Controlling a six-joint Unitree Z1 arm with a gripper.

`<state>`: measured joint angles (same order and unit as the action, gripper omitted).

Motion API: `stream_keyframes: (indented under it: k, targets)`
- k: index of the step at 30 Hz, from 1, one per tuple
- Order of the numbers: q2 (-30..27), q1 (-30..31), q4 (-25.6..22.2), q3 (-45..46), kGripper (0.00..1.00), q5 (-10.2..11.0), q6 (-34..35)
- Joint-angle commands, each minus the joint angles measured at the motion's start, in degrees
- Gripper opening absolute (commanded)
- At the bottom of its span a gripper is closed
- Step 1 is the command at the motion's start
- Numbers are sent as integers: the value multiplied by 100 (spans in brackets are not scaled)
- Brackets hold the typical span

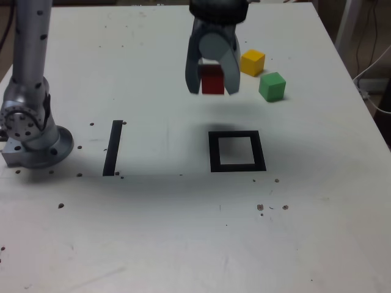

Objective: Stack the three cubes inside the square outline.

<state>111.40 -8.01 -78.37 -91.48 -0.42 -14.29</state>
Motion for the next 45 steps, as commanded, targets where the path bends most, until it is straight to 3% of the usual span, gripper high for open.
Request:
stream_keyframes:
  k: [1, 7, 14, 27, 40, 42, 45]
  targets:
    - [-10, 126, 107, 72, 31, -80, 87]
    - [125, 410, 418, 199, 31, -287, 296]
    - [345, 593, 713, 274, 31, -368, 520]
    - [774, 918, 947, 282, 31, -329, 1180]
    - [1014, 995, 1205, 453, 32, -345, 1235]
    - [1028, 995, 1259, 483, 38, -340, 1232]
    - [1037, 995, 1341, 542, 63, -345, 1217]
